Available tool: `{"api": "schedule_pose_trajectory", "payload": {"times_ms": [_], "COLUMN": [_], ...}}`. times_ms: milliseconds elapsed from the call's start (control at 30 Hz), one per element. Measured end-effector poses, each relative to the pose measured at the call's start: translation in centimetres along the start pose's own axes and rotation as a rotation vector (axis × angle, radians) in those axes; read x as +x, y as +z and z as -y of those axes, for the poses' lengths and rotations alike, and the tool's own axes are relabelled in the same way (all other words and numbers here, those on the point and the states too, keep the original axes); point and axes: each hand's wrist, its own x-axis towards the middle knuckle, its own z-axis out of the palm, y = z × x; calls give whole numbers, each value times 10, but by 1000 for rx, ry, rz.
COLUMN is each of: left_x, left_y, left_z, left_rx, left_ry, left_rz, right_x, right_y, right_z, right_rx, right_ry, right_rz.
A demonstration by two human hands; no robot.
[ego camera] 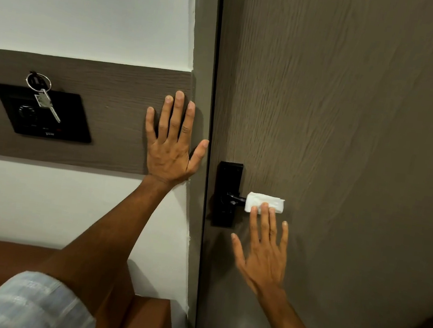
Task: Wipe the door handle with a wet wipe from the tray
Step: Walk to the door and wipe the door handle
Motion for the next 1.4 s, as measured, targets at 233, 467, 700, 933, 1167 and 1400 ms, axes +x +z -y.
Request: {"api": "schedule_pose_trajectory", "payload": {"times_ms": [233, 467, 700, 933, 1167, 1400], "left_x": [-1, -2, -2, -1, -3, -2], "left_y": [-3, 0, 0, 1, 2, 0], "left_z": [0, 2, 1, 1, 0, 0], "left_rx": [-14, -32, -38, -44, -59, -63], "left_ry": [1, 0, -2, -20, -18, -23], "left_rz": [28, 42, 39, 31, 38, 56], "right_x": [7, 19, -1, -1, 4, 12], "right_y": [4, 0, 10, -1, -2, -11], "right_z": [45, 63, 23, -21, 13, 41], "right_rx": [-11, -35, -63, -12, 16, 28], "right_ry": [-141, -170, -97, 31, -46, -72], "right_rz": [24, 56, 34, -48, 17, 36]}}
